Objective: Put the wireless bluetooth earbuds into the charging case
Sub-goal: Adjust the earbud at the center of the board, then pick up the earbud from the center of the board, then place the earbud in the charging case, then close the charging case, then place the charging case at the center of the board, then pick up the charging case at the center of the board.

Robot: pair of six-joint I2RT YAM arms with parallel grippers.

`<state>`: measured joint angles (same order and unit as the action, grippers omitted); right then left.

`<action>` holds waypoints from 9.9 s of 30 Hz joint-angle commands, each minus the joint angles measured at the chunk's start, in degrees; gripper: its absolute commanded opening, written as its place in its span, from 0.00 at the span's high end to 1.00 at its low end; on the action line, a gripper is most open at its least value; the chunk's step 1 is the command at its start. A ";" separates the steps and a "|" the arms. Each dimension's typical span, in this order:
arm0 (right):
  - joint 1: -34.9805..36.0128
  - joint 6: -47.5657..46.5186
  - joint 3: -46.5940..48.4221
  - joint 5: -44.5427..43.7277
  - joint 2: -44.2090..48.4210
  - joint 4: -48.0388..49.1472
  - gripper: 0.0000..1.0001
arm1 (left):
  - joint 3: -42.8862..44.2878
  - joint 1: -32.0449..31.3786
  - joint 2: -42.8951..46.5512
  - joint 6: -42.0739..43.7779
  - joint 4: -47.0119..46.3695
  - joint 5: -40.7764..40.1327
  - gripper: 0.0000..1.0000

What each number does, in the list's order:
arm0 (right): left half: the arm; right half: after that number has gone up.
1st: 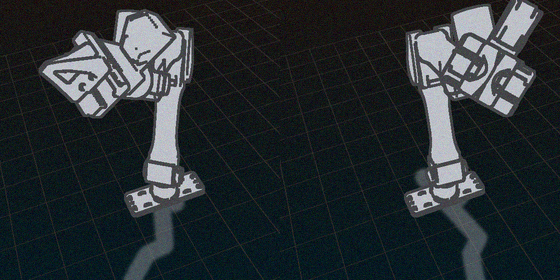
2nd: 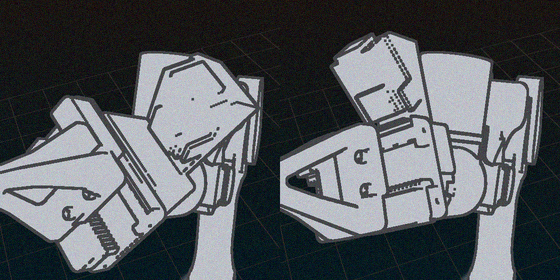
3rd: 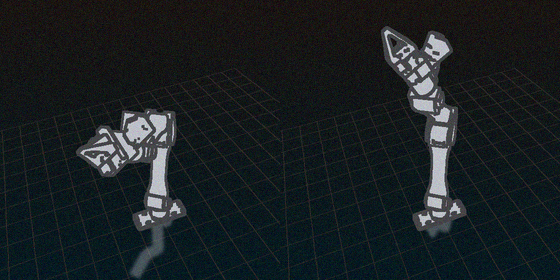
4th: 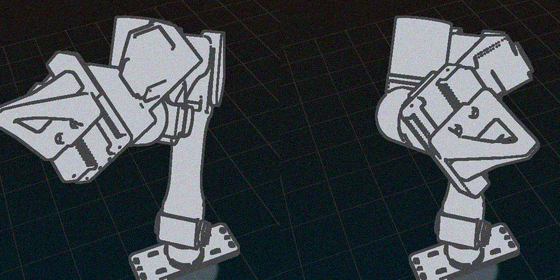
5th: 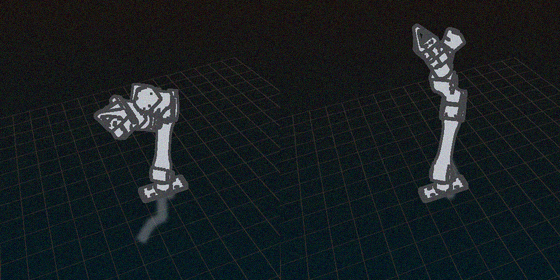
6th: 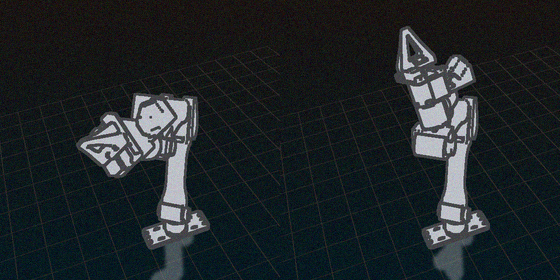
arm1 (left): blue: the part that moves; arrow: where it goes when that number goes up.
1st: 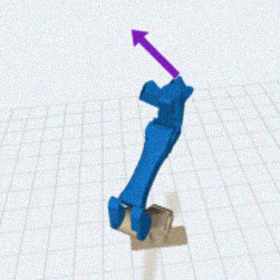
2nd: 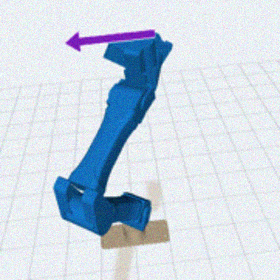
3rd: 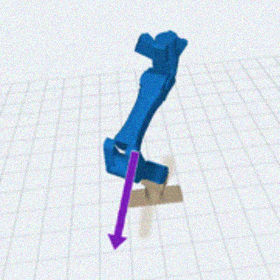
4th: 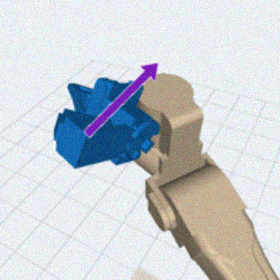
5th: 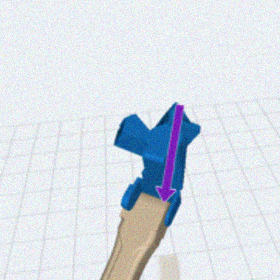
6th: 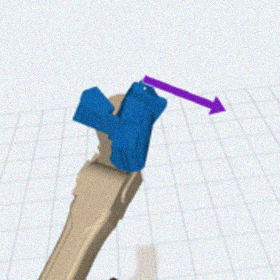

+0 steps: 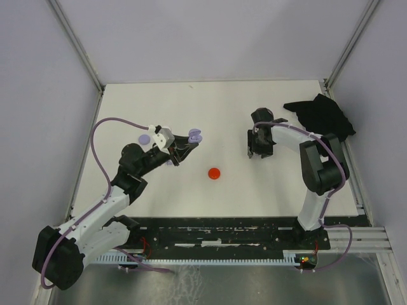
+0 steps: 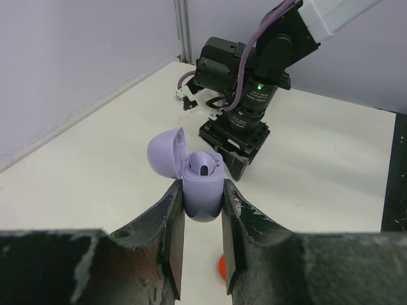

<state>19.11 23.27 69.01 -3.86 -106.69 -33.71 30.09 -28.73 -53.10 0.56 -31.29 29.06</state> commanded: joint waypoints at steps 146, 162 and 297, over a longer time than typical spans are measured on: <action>23.47 1.70 -4.03 29.68 37.66 39.06 0.71 | 2.38 -0.20 -8.91 -22.34 -36.39 6.41 0.97; 21.60 -5.75 7.65 26.88 40.45 18.05 0.27 | 1.22 -0.23 -8.26 -20.86 -31.04 10.38 0.97; 11.06 -9.86 -8.28 3.89 35.71 3.96 0.06 | 57.84 18.37 -66.30 -12.53 57.35 -28.41 0.37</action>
<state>30.30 12.19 58.06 -1.04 -71.11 -31.77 90.67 -9.87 -122.41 -15.66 27.49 -2.26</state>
